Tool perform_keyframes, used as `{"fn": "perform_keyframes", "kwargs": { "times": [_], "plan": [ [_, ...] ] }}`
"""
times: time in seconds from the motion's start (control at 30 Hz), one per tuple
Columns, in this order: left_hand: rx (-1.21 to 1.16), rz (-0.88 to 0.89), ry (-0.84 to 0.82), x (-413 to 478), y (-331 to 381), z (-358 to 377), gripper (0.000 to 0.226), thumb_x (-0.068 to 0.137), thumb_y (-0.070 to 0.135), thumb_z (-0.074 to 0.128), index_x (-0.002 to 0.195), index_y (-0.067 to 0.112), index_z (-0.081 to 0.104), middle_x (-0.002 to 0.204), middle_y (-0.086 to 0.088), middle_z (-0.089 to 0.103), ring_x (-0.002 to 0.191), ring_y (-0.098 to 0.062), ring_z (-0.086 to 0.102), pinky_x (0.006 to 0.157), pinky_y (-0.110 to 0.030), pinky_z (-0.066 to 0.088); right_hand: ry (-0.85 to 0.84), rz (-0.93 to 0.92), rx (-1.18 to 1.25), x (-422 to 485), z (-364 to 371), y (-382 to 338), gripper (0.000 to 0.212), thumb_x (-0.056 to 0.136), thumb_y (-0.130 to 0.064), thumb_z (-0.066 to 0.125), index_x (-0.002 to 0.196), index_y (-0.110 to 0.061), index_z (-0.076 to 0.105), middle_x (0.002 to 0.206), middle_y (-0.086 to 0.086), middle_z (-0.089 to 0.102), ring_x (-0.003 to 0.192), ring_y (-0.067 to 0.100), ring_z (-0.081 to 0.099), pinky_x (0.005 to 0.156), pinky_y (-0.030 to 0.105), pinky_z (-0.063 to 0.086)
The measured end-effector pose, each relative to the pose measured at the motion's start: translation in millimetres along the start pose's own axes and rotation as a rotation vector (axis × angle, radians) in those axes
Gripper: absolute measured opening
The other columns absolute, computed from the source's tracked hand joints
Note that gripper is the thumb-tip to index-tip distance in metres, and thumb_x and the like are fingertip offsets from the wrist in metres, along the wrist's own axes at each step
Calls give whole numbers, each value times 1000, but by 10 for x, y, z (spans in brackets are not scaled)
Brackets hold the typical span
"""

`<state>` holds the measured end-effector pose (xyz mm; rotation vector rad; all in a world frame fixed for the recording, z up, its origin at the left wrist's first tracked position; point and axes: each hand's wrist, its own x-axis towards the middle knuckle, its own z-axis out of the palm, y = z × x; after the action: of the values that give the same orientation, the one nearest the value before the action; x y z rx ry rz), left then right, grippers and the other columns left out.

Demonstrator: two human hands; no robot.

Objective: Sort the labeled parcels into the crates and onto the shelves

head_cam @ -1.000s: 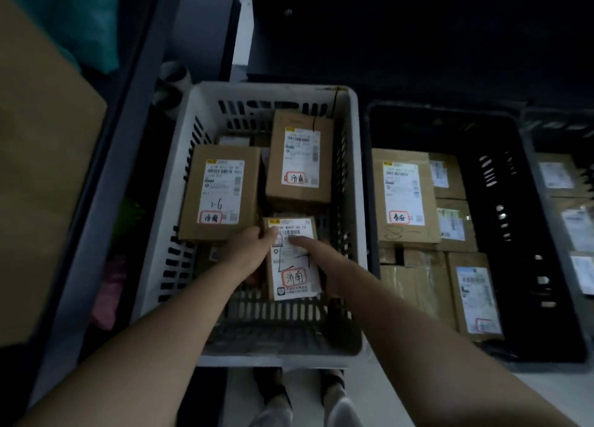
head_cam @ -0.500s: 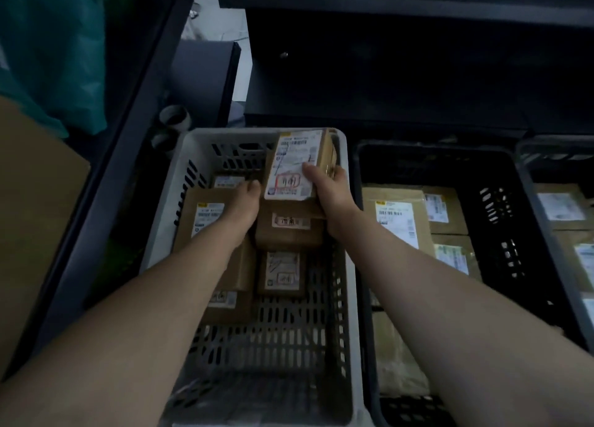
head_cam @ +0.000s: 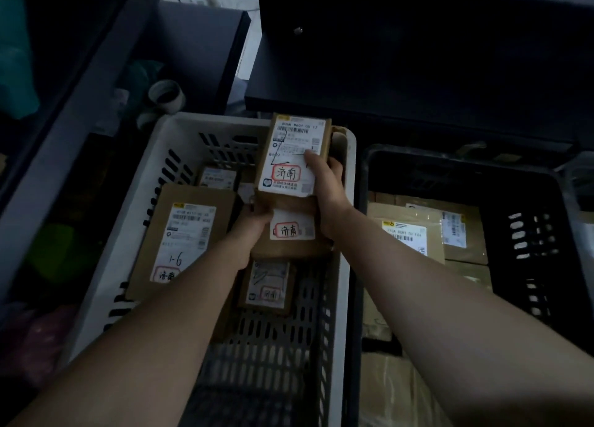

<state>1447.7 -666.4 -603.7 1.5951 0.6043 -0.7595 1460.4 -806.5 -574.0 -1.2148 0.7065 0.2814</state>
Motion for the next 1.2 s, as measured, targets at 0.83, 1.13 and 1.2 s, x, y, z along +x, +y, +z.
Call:
{"fn": "perform_keyframes", "kwargs": {
  "times": [0.83, 1.13, 1.2],
  "plan": [
    [-283, 316, 9, -1107, 332, -1111, 41, 87, 33, 58, 128, 28, 57, 105, -9, 69, 91, -25, 65, 72, -34, 51, -167, -25, 78, -1302, 596, -661, 47, 93, -46, 54, 130, -17, 56, 96, 4, 74, 73, 17, 72, 48, 29, 54],
    [485, 452, 450, -955, -63, -1357, 37, 95, 21, 44, 131, 15, 45, 134, -11, 44, 118, -32, 48, 103, -44, 40, -208, 8, 119, -1197, 927, 57, 68, 86, -49, 63, 143, -19, 39, 117, 10, 69, 93, 26, 71, 54, 32, 57],
    [571, 487, 493, -955, -118, -1371, 38, 93, 23, 49, 130, 19, 50, 135, -9, 44, 122, -32, 43, 104, -44, 37, -169, -22, 144, -1145, 804, 107, 71, 82, -51, 65, 141, -21, 42, 116, 8, 70, 99, 27, 70, 62, 34, 57]
  ]
}}
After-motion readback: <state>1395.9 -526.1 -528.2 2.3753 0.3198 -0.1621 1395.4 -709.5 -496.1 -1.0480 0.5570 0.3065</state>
